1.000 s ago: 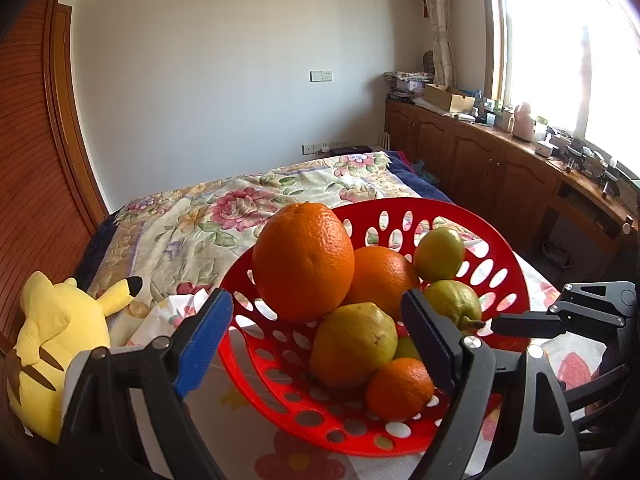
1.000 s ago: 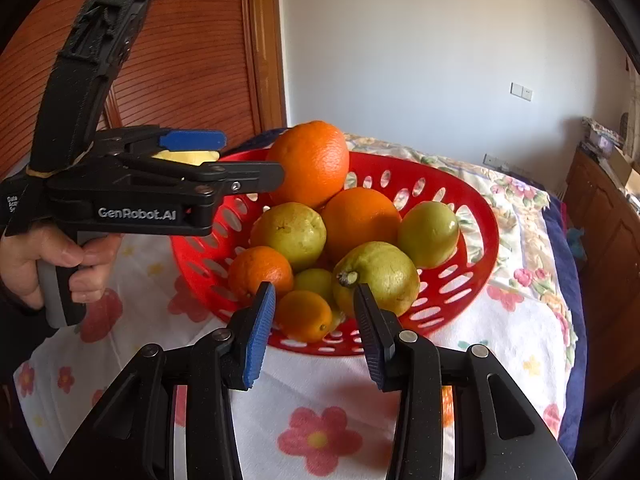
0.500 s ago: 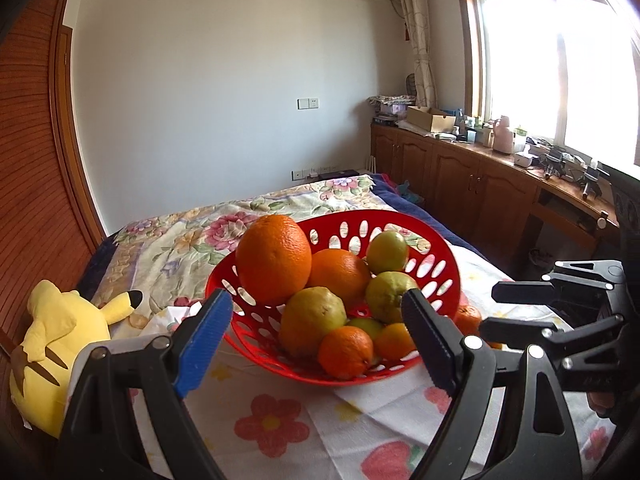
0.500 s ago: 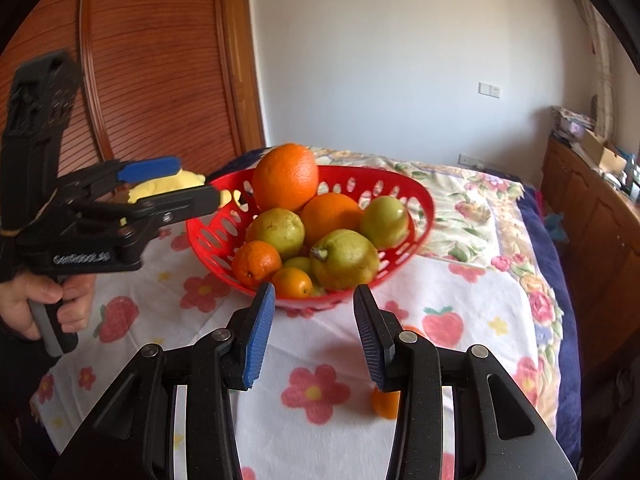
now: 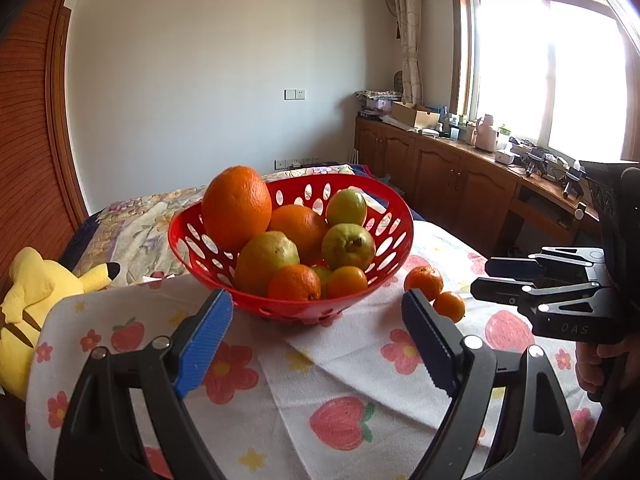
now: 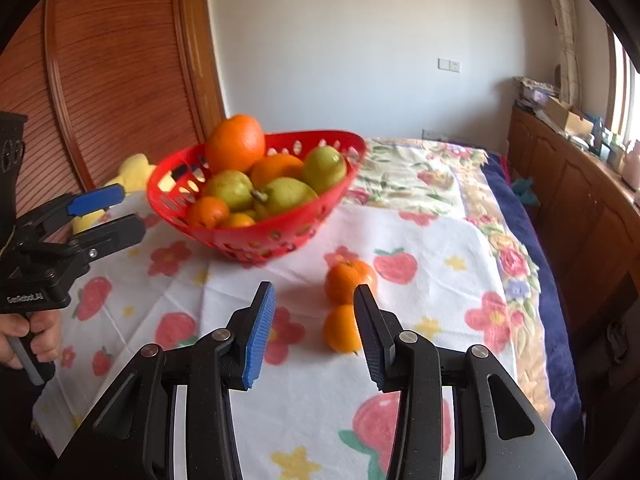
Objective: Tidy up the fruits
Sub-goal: 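Withdraw both open tools from the red basket, then move right tool around a tangerine while left tool approaches the other tangerine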
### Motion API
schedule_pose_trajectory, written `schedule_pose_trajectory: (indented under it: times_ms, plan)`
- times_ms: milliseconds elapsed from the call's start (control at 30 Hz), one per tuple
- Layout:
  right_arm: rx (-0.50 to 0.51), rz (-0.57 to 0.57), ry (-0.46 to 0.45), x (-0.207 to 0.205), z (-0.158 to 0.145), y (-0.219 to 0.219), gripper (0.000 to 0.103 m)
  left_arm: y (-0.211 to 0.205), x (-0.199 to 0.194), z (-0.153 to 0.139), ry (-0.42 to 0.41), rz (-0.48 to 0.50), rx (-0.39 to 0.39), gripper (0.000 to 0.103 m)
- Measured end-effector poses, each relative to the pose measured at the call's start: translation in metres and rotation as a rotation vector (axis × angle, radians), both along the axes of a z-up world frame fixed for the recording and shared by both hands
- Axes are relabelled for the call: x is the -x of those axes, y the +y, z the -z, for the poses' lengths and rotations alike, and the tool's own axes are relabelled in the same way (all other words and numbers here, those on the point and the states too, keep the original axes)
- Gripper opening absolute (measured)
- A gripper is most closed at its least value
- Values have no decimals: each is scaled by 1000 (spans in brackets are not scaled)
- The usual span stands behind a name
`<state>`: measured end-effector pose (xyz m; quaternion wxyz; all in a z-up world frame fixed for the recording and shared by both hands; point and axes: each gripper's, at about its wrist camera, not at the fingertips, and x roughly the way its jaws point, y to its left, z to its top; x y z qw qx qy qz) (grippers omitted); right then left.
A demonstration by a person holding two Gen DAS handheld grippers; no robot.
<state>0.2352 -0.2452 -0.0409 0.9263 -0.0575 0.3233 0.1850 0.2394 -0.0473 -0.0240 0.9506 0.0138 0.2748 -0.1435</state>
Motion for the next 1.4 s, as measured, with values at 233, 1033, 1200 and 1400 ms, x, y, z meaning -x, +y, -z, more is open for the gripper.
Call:
schedule_pose_trajectory:
  times_ms: [233, 1033, 1200, 1400]
  plan:
    - [14, 27, 34, -5, 16, -6, 41, -6, 6, 10, -2, 12, -7, 87]
    - [61, 66, 129, -35, 46, 1, 43, -22, 5, 35, 24, 51, -22, 87]
    - [54, 77, 149, -39, 50, -1, 41, -24, 6, 37, 25, 53, -26, 87]
    - [68, 64, 144, -34, 53, -2, 36, -29, 7, 39, 27, 67, -34, 87]
